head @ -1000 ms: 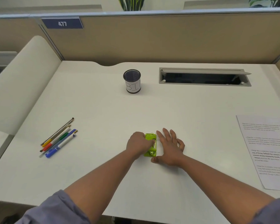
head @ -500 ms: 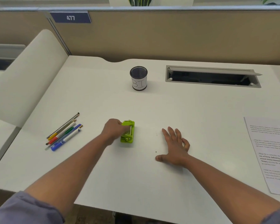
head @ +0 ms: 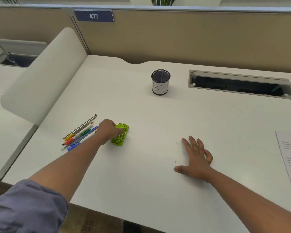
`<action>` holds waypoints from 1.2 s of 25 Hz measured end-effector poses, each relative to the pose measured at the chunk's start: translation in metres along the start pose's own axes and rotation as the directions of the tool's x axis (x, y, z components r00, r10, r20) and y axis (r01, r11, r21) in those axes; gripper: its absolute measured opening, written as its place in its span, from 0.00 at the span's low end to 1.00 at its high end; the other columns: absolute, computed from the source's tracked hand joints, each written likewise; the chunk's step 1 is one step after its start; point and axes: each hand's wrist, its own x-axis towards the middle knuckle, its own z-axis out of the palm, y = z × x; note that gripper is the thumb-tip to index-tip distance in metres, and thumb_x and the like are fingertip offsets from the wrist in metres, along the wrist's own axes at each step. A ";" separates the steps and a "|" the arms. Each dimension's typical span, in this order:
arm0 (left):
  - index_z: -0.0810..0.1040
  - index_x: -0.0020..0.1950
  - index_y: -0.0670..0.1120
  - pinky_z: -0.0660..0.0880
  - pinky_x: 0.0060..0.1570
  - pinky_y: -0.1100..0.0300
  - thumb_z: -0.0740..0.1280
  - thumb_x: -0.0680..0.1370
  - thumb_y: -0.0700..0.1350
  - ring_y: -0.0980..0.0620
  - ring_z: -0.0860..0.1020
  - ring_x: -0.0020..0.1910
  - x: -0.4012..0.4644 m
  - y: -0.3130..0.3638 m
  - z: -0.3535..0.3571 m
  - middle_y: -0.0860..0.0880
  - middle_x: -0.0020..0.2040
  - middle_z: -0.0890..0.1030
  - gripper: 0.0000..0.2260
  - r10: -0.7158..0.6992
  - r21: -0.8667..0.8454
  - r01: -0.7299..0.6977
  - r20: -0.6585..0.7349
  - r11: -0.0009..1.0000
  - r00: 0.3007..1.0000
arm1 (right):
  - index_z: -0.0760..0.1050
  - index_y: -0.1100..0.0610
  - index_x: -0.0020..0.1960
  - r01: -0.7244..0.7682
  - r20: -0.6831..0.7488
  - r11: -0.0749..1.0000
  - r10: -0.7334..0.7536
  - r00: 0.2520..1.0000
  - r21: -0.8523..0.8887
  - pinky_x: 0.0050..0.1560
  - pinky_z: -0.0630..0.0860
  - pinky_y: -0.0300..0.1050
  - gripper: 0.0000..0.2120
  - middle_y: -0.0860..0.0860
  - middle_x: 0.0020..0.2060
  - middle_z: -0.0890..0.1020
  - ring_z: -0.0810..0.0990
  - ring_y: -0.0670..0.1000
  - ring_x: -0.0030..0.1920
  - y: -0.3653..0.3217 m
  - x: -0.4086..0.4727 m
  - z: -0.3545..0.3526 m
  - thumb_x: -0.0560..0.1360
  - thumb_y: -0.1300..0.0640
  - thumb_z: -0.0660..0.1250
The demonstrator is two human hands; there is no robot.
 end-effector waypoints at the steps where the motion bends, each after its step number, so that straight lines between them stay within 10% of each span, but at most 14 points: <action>1: 0.72 0.35 0.44 0.64 0.31 0.59 0.76 0.67 0.44 0.47 0.69 0.34 0.003 -0.001 -0.002 0.46 0.34 0.71 0.13 0.003 0.005 -0.003 -0.005 1.000 1.000 | 0.33 0.32 0.75 -0.001 -0.001 1.000 0.001 1.000 -0.001 0.72 0.39 0.50 0.58 0.37 0.79 0.34 0.24 0.42 0.75 0.000 0.000 0.000 0.57 0.26 0.65; 11: 0.78 0.45 0.44 0.73 0.41 0.55 0.75 0.67 0.54 0.45 0.76 0.49 0.009 0.000 0.002 0.48 0.46 0.77 0.16 0.051 0.098 -0.039 -0.121 0.994 0.991 | 0.32 0.31 0.75 0.005 -0.016 1.000 -0.005 1.000 0.020 0.70 0.38 0.48 0.58 0.36 0.78 0.33 0.22 0.40 0.73 -0.001 -0.002 0.000 0.57 0.26 0.66; 14: 0.79 0.52 0.48 0.71 0.54 0.52 0.73 0.71 0.55 0.44 0.71 0.57 -0.005 0.017 0.028 0.48 0.55 0.75 0.15 0.391 0.181 -0.349 -0.335 0.919 0.857 | 0.33 0.32 0.75 0.019 -0.021 0.999 -0.019 1.000 0.029 0.71 0.38 0.49 0.58 0.36 0.78 0.33 0.23 0.41 0.73 0.000 -0.002 0.000 0.57 0.26 0.65; 19: 0.80 0.62 0.42 0.72 0.63 0.47 0.70 0.78 0.45 0.38 0.73 0.64 -0.009 0.052 0.088 0.41 0.65 0.77 0.14 0.659 0.214 -0.631 -0.098 0.746 0.746 | 0.40 0.33 0.78 0.065 -0.095 0.996 -0.058 0.994 0.066 0.73 0.38 0.49 0.55 0.37 0.79 0.38 0.27 0.41 0.76 0.000 -0.008 0.001 0.59 0.26 0.66; 30: 0.72 0.69 0.45 0.64 0.70 0.44 0.60 0.83 0.48 0.40 0.65 0.74 0.011 0.048 0.122 0.42 0.73 0.69 0.16 0.640 0.330 -0.585 -0.084 0.741 0.763 | 0.81 0.38 0.57 0.265 -0.262 0.957 -0.228 0.938 0.116 0.71 0.48 0.51 0.13 0.39 0.74 0.64 0.56 0.46 0.77 0.007 -0.016 0.010 0.72 0.43 0.74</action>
